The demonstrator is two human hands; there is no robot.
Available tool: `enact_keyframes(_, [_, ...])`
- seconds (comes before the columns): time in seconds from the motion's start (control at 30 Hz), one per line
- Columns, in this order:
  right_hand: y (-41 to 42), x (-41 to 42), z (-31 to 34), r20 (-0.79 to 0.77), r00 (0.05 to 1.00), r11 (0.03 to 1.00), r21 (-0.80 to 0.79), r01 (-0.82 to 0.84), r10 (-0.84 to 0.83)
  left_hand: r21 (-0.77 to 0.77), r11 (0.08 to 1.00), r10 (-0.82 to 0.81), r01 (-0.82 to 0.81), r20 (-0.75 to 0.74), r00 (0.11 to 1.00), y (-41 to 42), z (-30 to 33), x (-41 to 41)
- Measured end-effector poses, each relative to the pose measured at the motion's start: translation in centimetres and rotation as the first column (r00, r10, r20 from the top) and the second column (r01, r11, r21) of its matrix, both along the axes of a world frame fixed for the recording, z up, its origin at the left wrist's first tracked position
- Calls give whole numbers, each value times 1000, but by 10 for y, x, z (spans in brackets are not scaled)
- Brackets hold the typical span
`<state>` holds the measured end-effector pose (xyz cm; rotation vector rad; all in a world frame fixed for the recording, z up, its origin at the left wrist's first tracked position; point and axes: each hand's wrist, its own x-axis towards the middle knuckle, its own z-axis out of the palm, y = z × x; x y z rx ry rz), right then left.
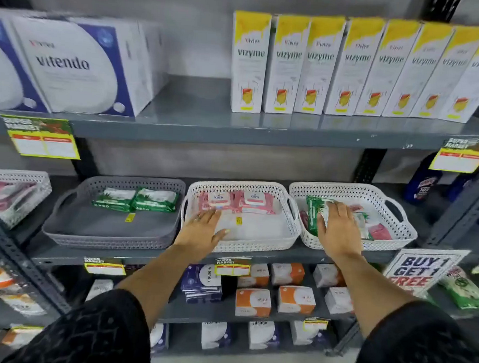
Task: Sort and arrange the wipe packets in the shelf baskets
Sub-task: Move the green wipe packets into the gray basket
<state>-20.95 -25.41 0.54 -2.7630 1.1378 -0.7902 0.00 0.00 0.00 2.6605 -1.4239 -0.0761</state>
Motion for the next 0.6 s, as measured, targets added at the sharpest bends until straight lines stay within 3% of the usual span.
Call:
enact_keyframes(0.07, [-15, 12, -3, -30, 998, 992, 112, 64, -61, 101, 995, 40, -26, -135, 990, -8, -10, 9])
enact_keyframes(0.2, [-42, 34, -13, -194, 970, 938, 283, 201, -150, 248, 968, -2, 36, -138, 990, -18, -31, 21])
enact_keyframes(0.27, [-53, 43, -20, -237, 956, 906, 343, 248, -172, 192, 979, -50, 67, -92, 995, -22, -38, 23])
enact_keyframes(0.43, [-69, 60, -39, -389, 888, 894, 264, 363, -245, -7, 995, -102, 102, 53, 993, -18, -56, 19])
enact_keyframes(0.6, [-72, 65, -50, -321, 898, 905, 202, 375, -300, -55, 995, -77, 83, 99, 992, -19, -60, 20])
